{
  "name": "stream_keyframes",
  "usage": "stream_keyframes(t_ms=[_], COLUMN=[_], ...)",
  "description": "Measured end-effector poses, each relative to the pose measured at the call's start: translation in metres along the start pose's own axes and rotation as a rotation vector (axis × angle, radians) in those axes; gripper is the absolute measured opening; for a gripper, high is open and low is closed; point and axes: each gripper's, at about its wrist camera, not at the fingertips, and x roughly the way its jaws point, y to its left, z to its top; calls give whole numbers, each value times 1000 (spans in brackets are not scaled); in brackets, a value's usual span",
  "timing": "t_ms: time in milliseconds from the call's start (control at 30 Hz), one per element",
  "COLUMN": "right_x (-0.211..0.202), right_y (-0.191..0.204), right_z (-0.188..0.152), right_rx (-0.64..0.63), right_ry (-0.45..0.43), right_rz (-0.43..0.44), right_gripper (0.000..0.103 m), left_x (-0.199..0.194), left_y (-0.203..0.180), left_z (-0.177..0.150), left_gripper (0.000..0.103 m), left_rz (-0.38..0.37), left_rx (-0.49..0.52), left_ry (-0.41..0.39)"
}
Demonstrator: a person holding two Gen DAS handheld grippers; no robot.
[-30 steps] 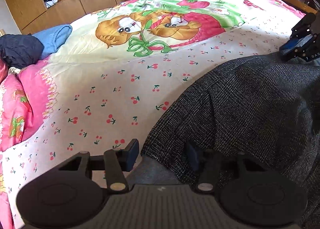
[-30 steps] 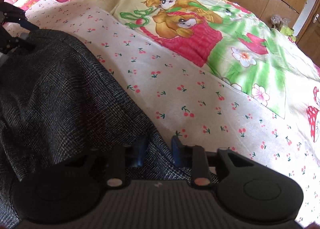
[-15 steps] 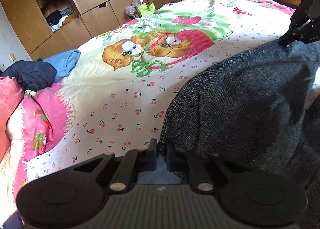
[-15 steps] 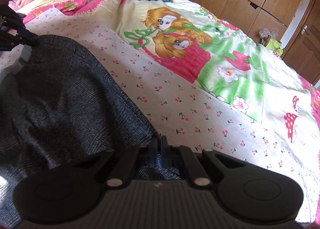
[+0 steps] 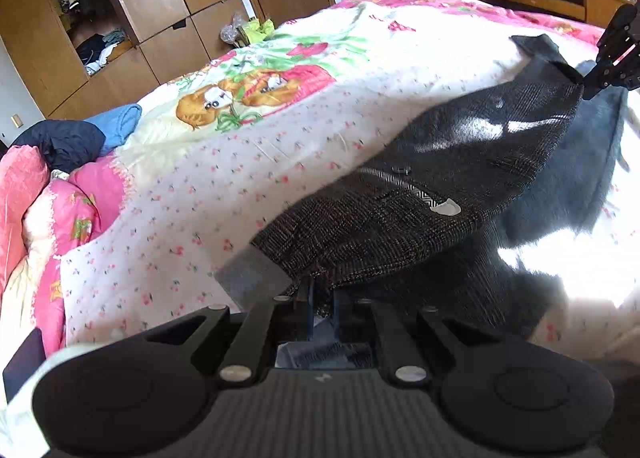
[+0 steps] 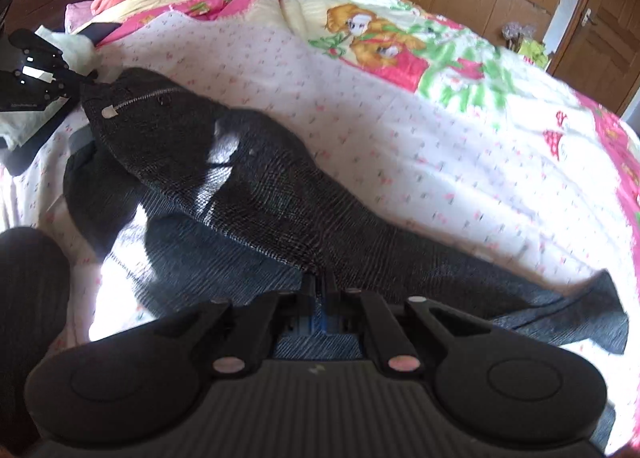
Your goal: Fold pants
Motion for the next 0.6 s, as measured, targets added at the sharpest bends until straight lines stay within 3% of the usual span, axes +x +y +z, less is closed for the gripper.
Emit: stream_keyframes(t_ms=[167,433,533,600], right_x=[30,18,25,35], right_y=[23,30,41,50], right_z=[-39,-44,-52,-59], right_rx=[31,66,63,25], right_ry=[84,78,111,117], right_rz=[29,7,49,-2], right_gripper=[3,2,0,0], left_x=[16,-3,0,7], left_y=[-23,-27,-28,-35], left_z=[-30,-44,-52,-58], left_gripper=[25,25,25,25], left_rz=[3,17,16,30], left_rx=[20,-30,-42,-3], left_ry=[79,17,41,73])
